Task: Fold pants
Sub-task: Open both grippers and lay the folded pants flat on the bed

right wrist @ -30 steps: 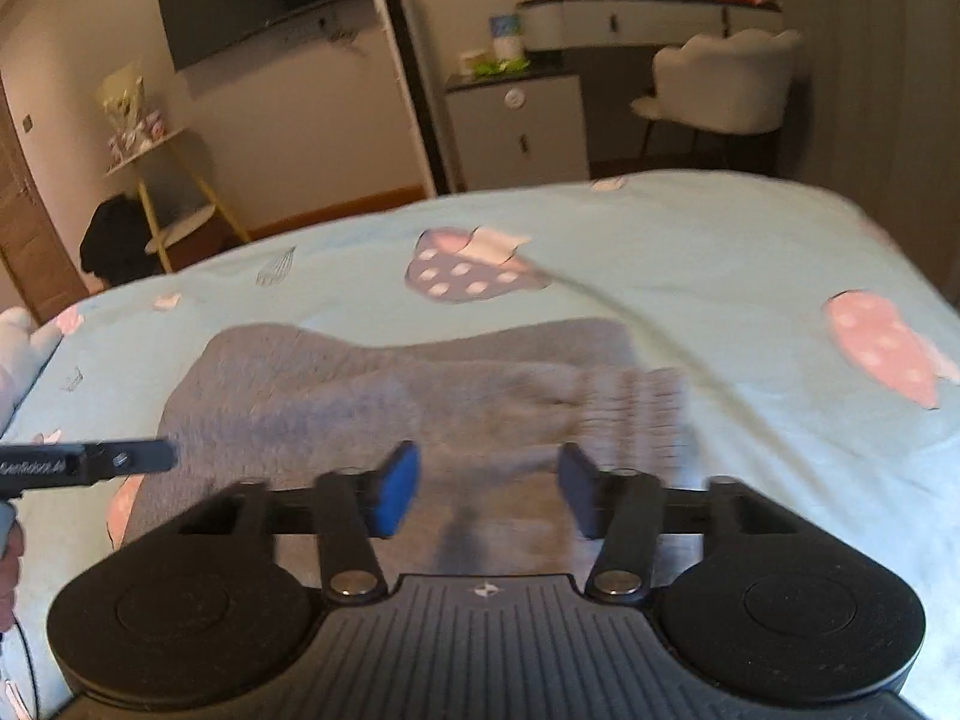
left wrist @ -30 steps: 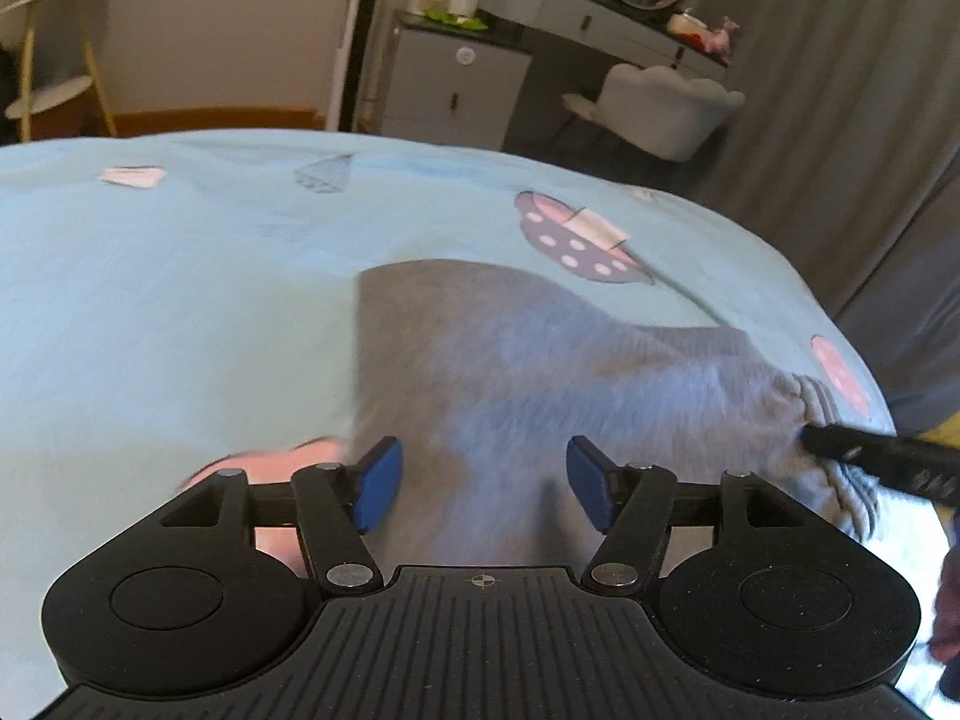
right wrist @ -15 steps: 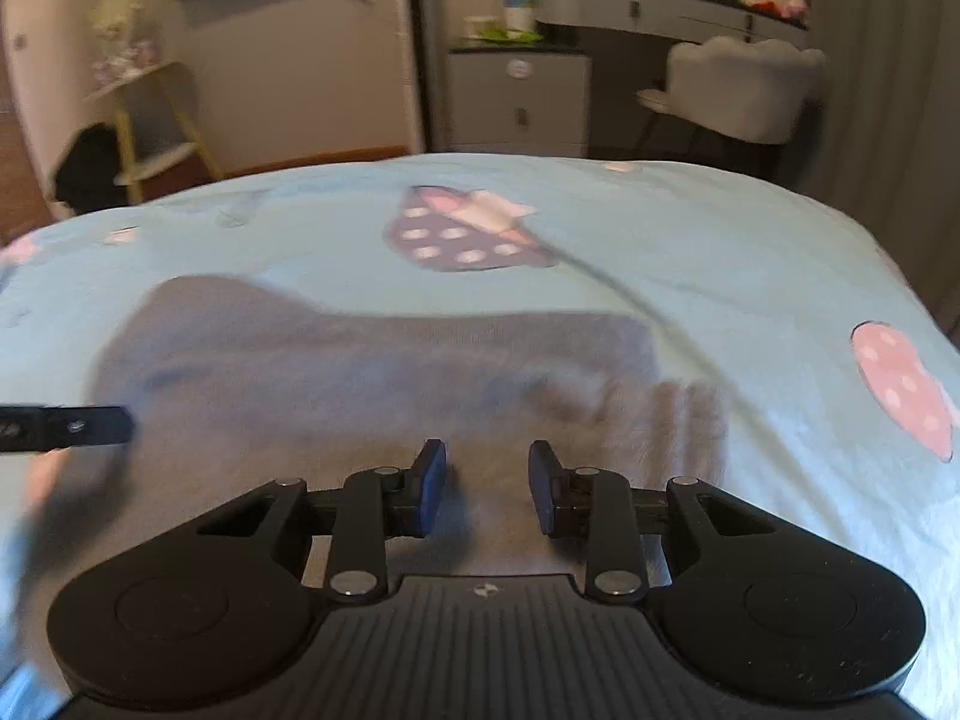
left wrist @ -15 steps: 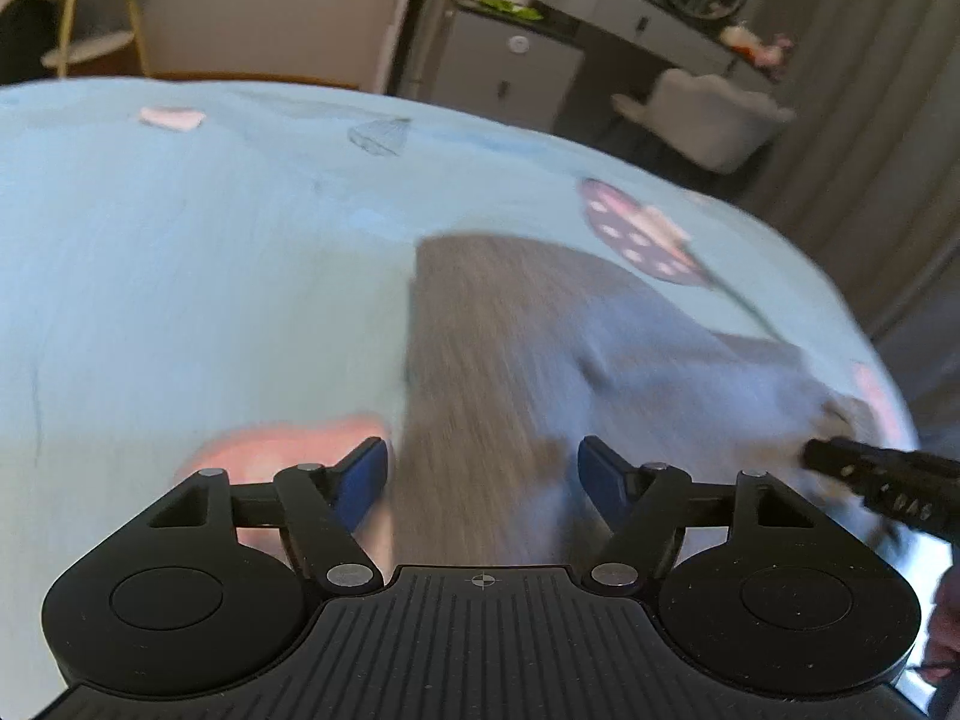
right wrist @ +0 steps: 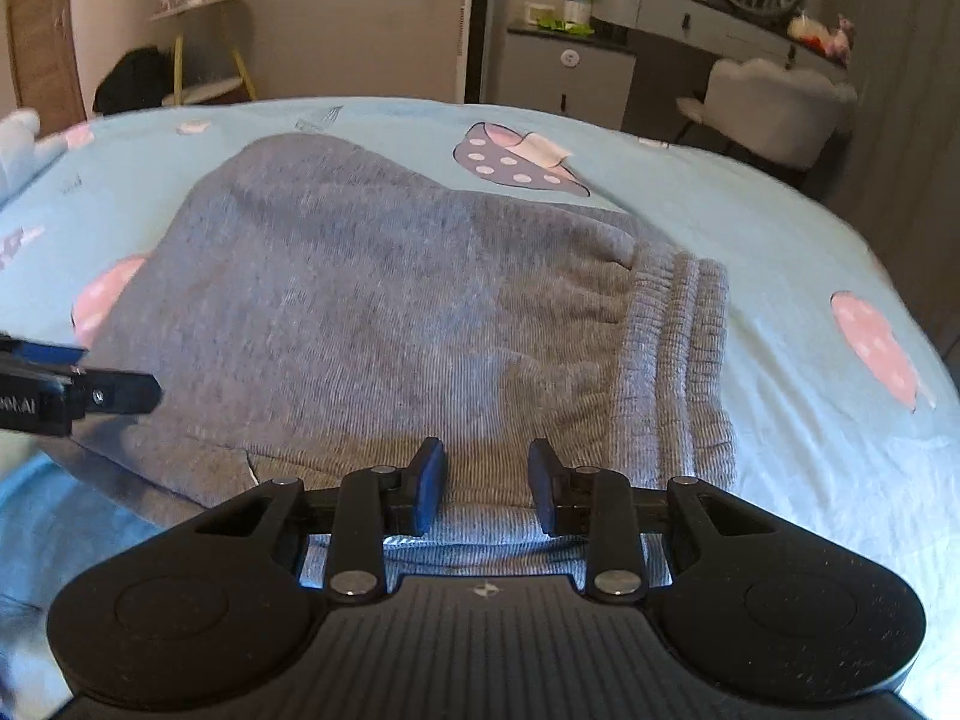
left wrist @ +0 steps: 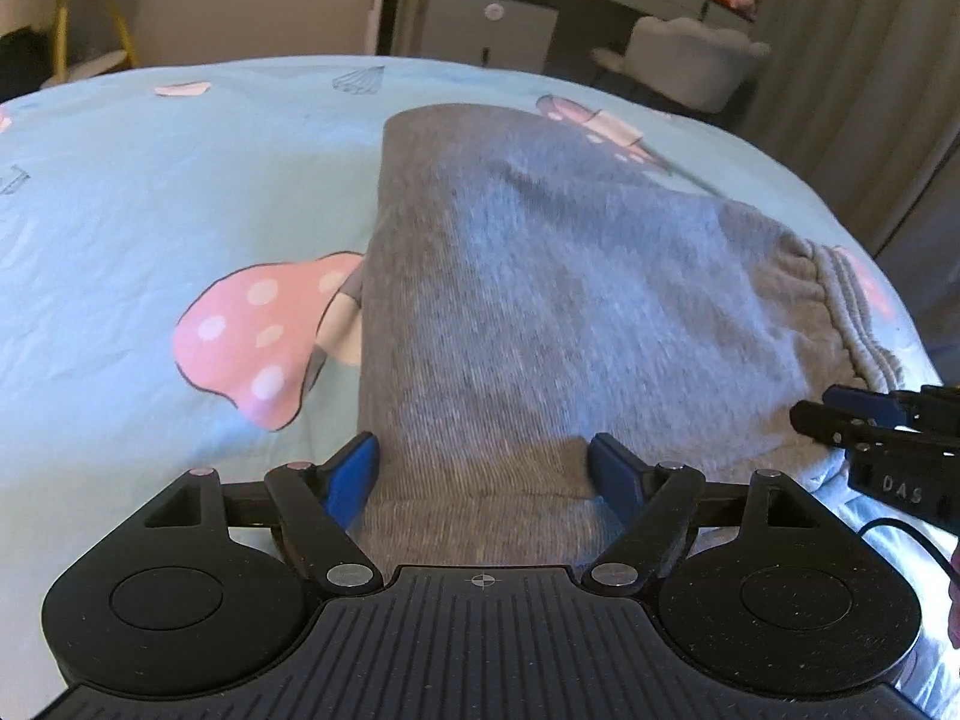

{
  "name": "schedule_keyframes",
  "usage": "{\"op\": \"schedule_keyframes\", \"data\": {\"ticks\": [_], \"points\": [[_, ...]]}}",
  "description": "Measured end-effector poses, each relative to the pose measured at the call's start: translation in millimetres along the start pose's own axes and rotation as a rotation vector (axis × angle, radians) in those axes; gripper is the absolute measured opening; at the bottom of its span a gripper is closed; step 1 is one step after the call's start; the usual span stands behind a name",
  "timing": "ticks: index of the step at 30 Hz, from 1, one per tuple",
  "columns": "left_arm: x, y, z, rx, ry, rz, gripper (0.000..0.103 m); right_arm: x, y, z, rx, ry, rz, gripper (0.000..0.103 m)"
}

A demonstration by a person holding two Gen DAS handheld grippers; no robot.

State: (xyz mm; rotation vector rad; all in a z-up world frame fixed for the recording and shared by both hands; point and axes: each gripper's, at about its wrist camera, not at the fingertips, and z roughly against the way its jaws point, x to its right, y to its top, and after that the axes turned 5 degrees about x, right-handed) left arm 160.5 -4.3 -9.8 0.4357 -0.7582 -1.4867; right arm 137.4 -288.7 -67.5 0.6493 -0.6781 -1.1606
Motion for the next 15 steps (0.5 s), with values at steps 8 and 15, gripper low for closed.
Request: {"op": "schedule_keyframes", "data": {"ticks": [8, 15], "points": [[3.1, -5.1, 4.2, -0.014, 0.025, -0.004, 0.083, -31.0, -7.1, 9.5, -0.002, -0.099, 0.270, 0.030], [1.3, -5.4, 5.7, -0.019, 0.038, 0.008, 0.088, -42.8, -10.7, 11.7, 0.010, -0.143, 0.436, 0.043]]}}
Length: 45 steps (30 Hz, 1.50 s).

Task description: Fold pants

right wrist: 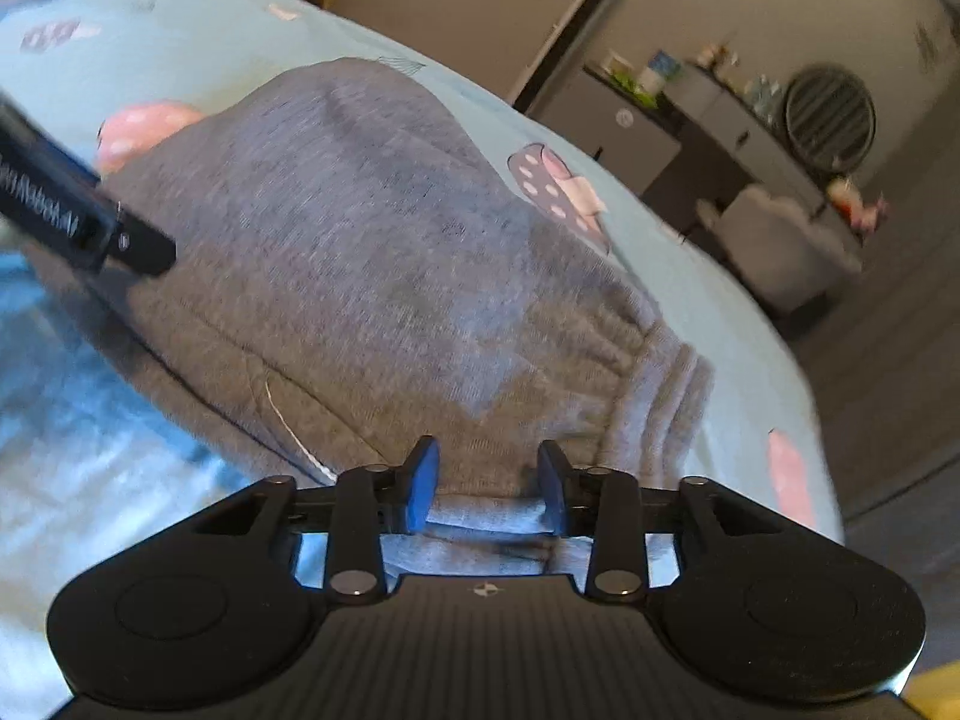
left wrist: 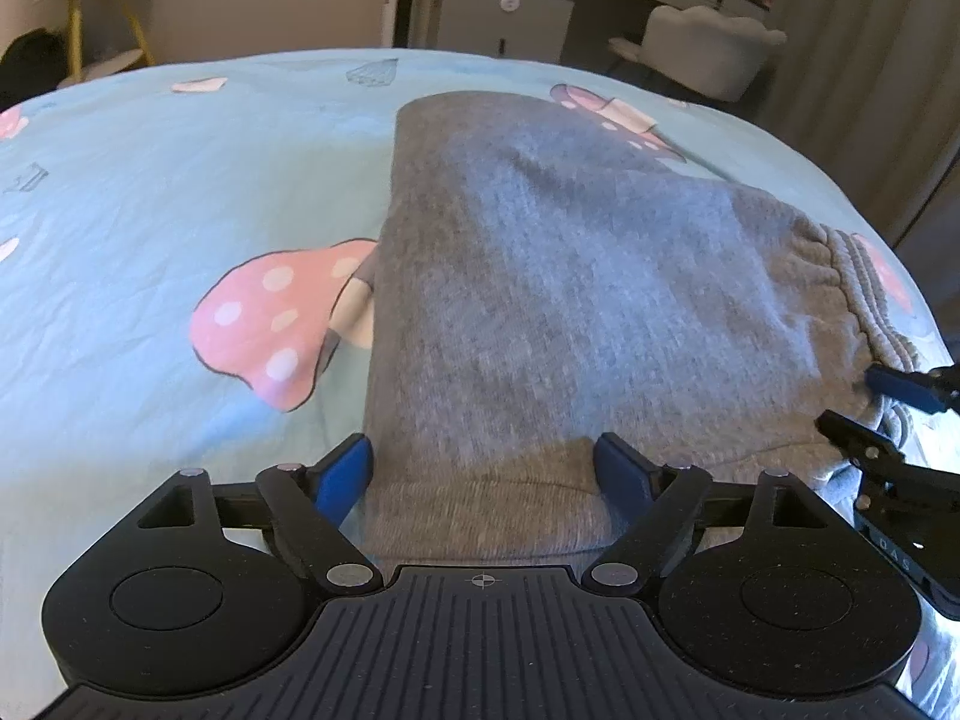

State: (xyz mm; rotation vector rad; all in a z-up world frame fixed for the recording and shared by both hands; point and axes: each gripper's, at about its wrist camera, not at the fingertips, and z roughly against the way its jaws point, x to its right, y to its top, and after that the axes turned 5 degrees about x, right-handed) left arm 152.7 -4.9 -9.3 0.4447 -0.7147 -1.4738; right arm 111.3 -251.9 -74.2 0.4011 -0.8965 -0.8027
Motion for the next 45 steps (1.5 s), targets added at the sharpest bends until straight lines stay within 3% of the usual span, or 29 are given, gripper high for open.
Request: {"op": "schedule_keyframes", "data": {"ticks": [2, 5, 7, 9, 13, 15, 18, 23, 27, 31, 37, 40, 45], "points": [[-6.9, -2.6, 5.1, -0.011, -0.003, 0.036, 0.090, 3.0, -1.9, 4.9, -0.014, -0.058, 0.006, 0.067], [-17.7, -11.5, 18.1, -0.053, 0.003, 0.089, 0.092, 15.6, -7.2, 10.4, -0.132, -0.171, -0.029, 0.090], [-20.5, -23.1, 35.1, -0.028, 0.004, 0.110, 0.088, 24.1, -20.8, 15.7, -0.240, -0.196, -0.098, 0.091], [-17.1, -35.9, 52.9, -0.001, -0.013, 0.108, 0.089, 28.4, -39.6, 32.8, -0.273, -0.127, -0.224, 0.099], [-1.5, -58.0, 86.2, 0.071, -0.023, 0.091, 0.094, 15.6, -72.9, 64.9, -0.311, 0.055, -0.419, 0.099], [8.0, -61.7, 99.4, 0.097, -0.014, 0.068, 0.096, 7.4, -83.0, 75.6, -0.319, 0.102, -0.471, 0.099], [25.1, -63.0, 112.5, 0.106, 0.011, -0.004, 0.098, 3.5, -90.9, 91.1, -0.286, 0.115, -0.560, 0.099], [38.0, -69.9, 123.7, 0.131, 0.028, -0.072, 0.101, 7.2, -101.8, 114.6, -0.113, 0.078, -0.733, 0.099], [38.5, -81.4, 115.2, 0.149, 0.060, -0.069, 0.101, 9.2, -107.0, 109.7, -0.095, 0.072, -0.759, 0.099], [36.5, -87.9, 99.9, 0.129, 0.093, -0.052, 0.101, 3.0, -99.0, 113.2, -0.029, -0.027, -0.716, 0.099], [33.2, -92.2, 88.8, 0.152, 0.109, -0.044, 0.101, -12.8, -84.3, 104.0, 0.095, -0.001, -0.606, 0.099], [32.5, -93.6, 82.3, 0.134, 0.102, -0.032, 0.101, -16.2, -83.5, 95.6, 0.097, 0.058, -0.616, 0.099], [33.8, -95.6, 76.2, 0.122, 0.092, -0.040, 0.101, -20.4, -84.0, 89.5, 0.065, 0.030, -0.612, 0.099]]}}
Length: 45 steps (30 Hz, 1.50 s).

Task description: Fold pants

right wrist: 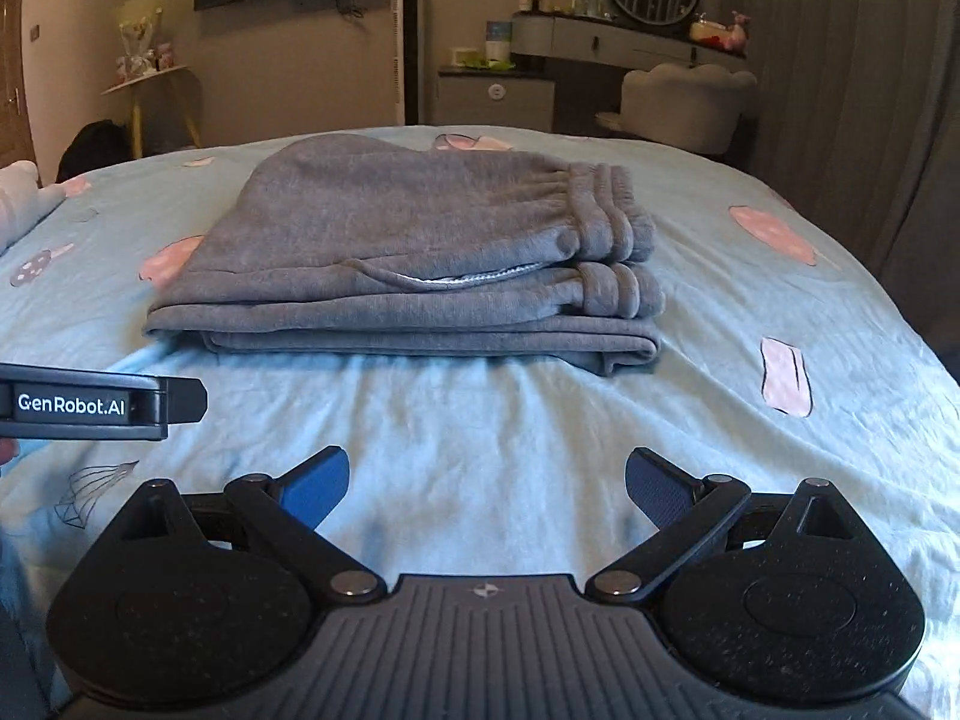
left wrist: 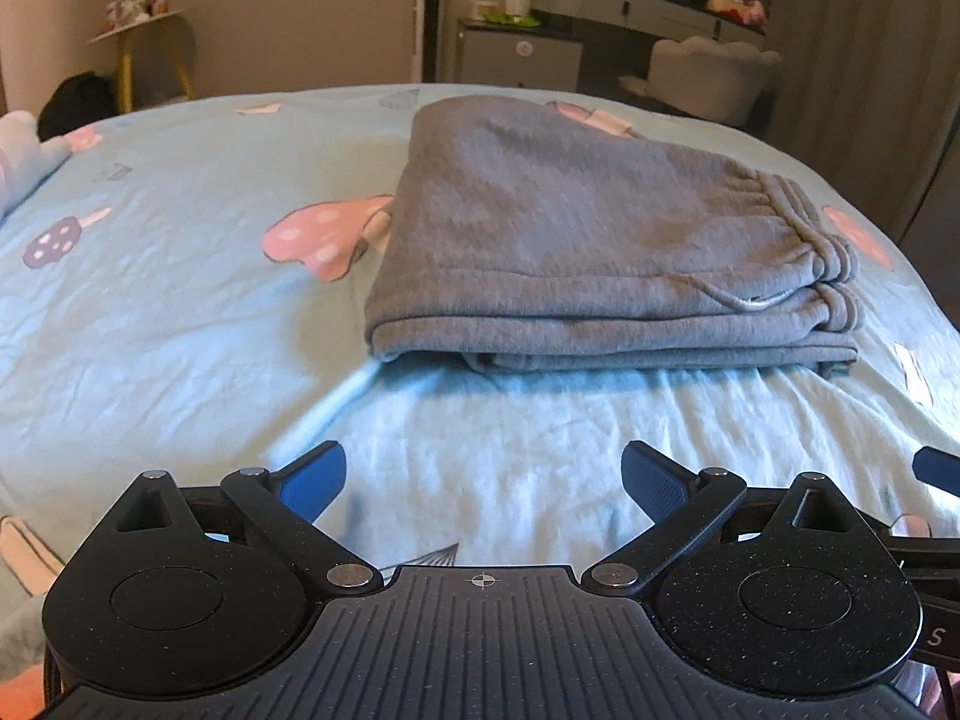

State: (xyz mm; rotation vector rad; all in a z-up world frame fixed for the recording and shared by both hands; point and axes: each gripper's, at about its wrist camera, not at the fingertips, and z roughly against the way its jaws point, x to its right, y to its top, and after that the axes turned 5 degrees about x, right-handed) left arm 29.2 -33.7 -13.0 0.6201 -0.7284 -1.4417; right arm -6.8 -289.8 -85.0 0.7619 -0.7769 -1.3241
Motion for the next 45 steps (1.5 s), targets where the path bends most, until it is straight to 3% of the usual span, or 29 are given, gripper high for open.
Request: {"op": "schedule_keyframes", "data": {"ticks": [9, 27, 45], "points": [[-2.8, -0.8, 2.1, 0.002, 0.001, 0.004, 0.101, -5.7, -2.2, 11.5, 0.033, -0.011, 0.054, 0.099], [-2.6, -3.3, 14.4, 0.018, 0.040, -0.022, 0.101, 13.4, -1.6, 20.7, 0.033, -0.034, -0.058, 0.099], [-0.1, -4.8, 13.3, -0.001, 0.049, -0.047, 0.101, 15.7, -2.0, 21.8, 0.025, -0.046, -0.077, 0.099]]}}
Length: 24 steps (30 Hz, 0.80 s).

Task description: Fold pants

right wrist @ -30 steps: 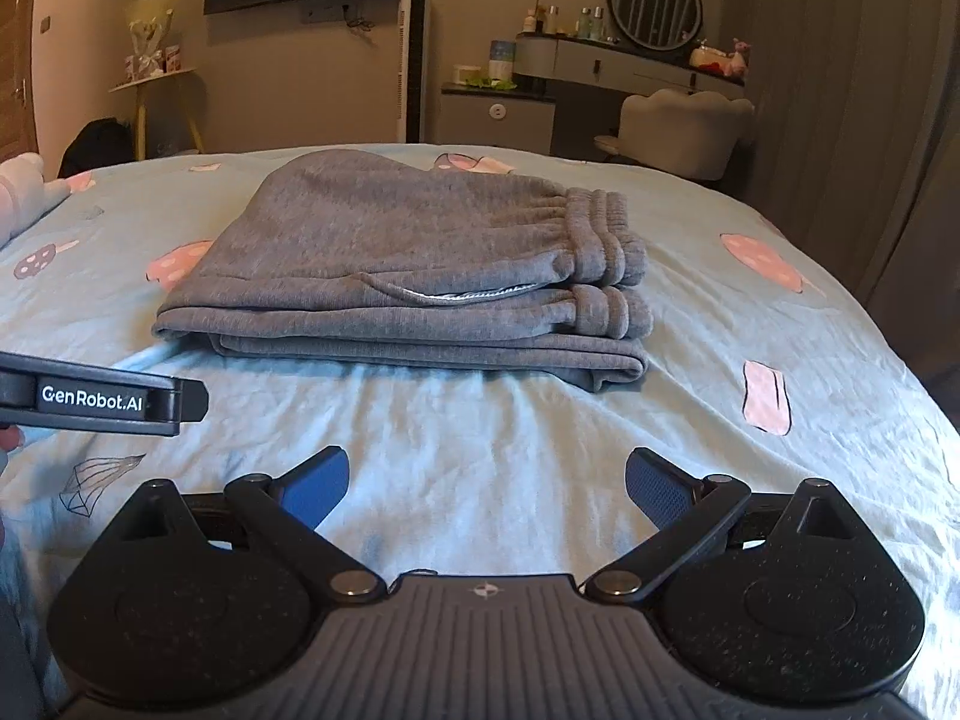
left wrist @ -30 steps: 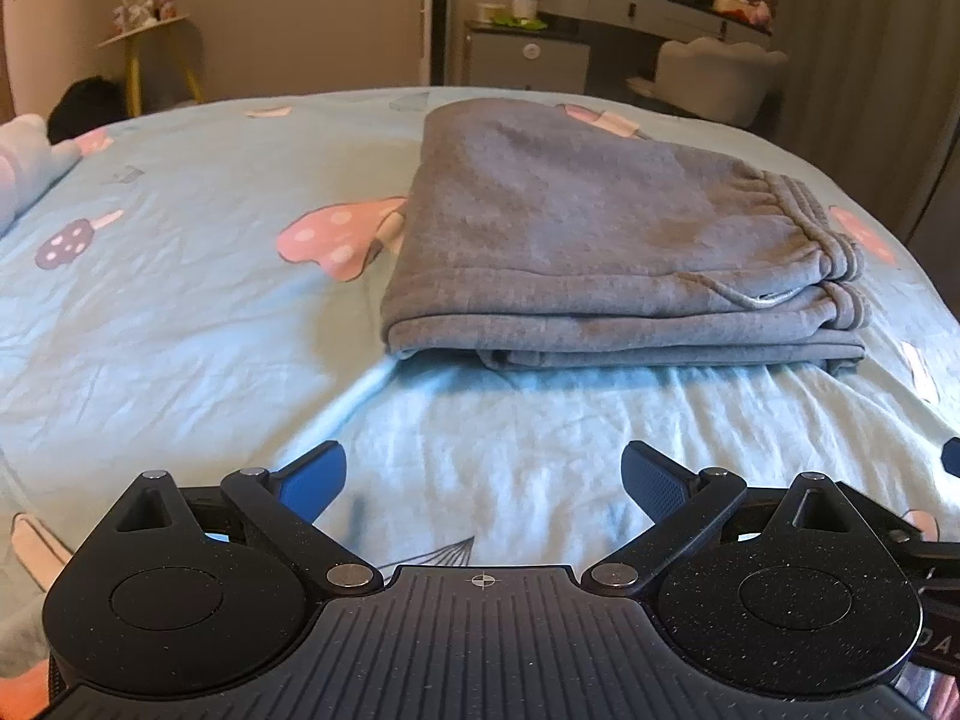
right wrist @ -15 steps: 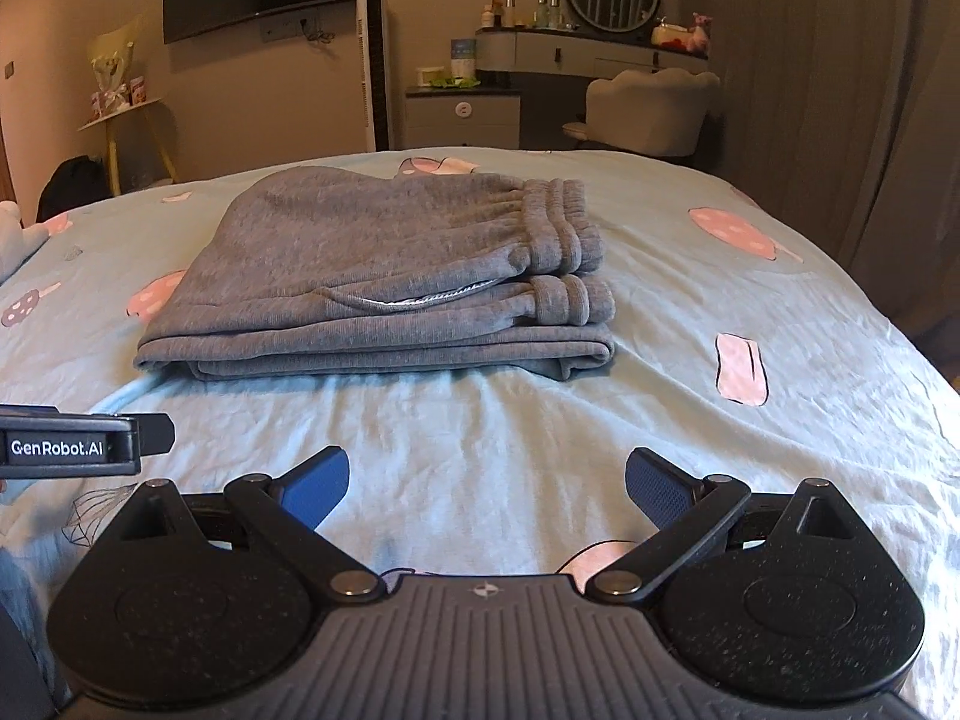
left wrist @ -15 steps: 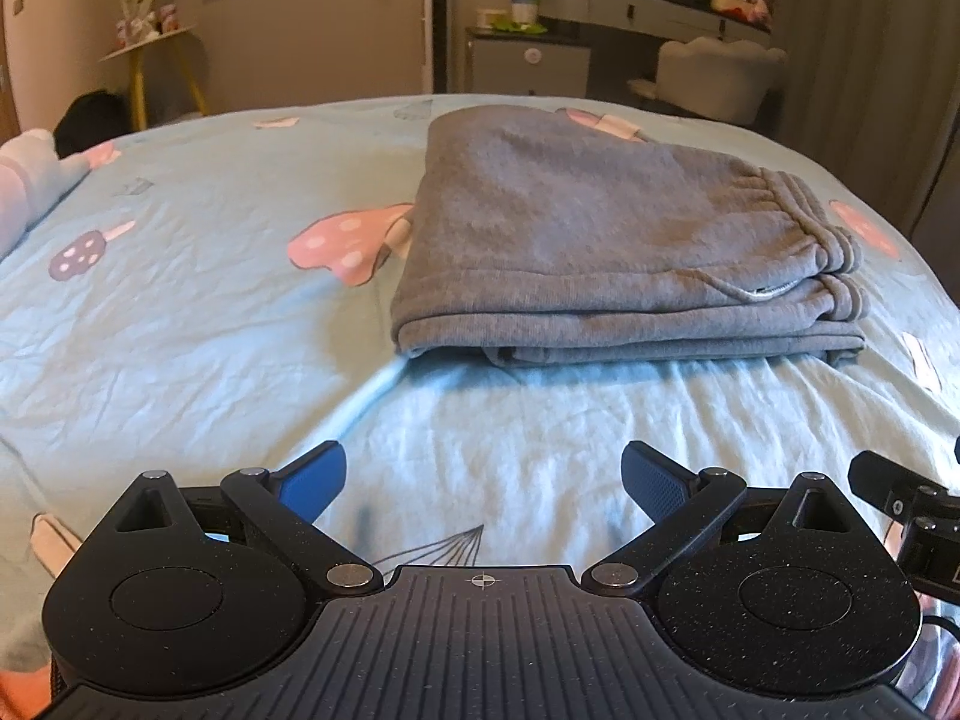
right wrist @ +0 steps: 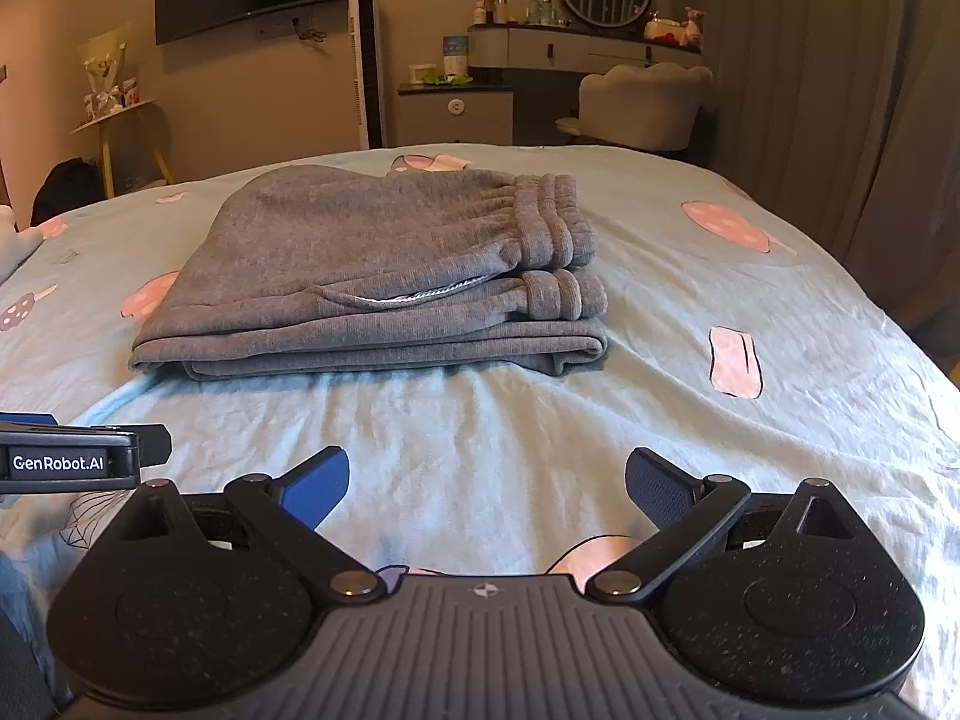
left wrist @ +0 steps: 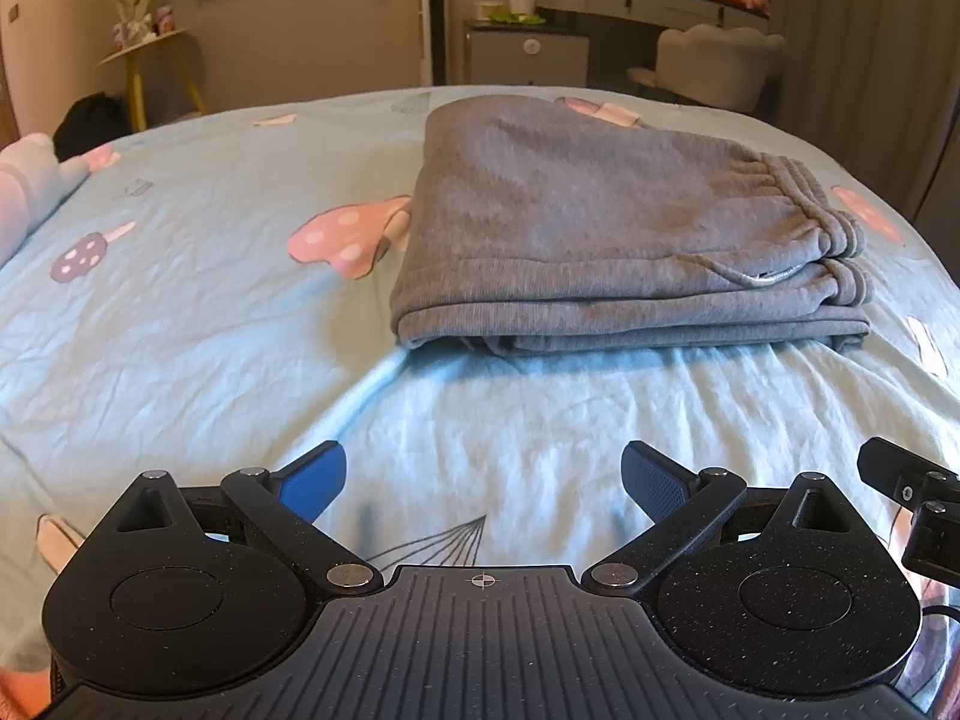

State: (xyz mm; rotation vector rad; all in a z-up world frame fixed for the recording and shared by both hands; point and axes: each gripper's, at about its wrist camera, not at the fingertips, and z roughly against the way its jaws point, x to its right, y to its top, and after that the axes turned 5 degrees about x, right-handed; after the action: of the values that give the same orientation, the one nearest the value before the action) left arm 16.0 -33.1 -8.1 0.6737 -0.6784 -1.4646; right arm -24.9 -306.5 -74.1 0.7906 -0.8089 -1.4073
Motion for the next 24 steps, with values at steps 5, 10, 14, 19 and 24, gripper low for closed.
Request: {"op": "schedule_keyframes", "data": {"ticks": [5, 10, 14, 19, 24], "points": [[0.1, -0.1, -0.1, -0.003, -0.001, 0.000, 0.101, -0.7, 0.0, 0.3, 0.001, -0.001, 0.007, 0.099], [0.7, -0.5, -0.8, -0.007, -0.002, -0.003, 0.101, -1.1, -0.1, 0.1, -0.002, -0.003, 0.011, 0.099], [0.8, -0.6, -1.3, -0.010, -0.002, -0.003, 0.101, -0.8, 0.0, 0.2, -0.002, -0.004, 0.006, 0.099], [1.0, -0.6, -1.6, -0.010, -0.003, -0.004, 0.101, -0.7, -0.1, -0.3, -0.005, -0.005, 0.005, 0.099], [1.3, -1.1, -1.5, -0.010, -0.002, -0.005, 0.101, -1.0, -0.3, -0.2, -0.003, -0.005, 0.009, 0.099]]}}
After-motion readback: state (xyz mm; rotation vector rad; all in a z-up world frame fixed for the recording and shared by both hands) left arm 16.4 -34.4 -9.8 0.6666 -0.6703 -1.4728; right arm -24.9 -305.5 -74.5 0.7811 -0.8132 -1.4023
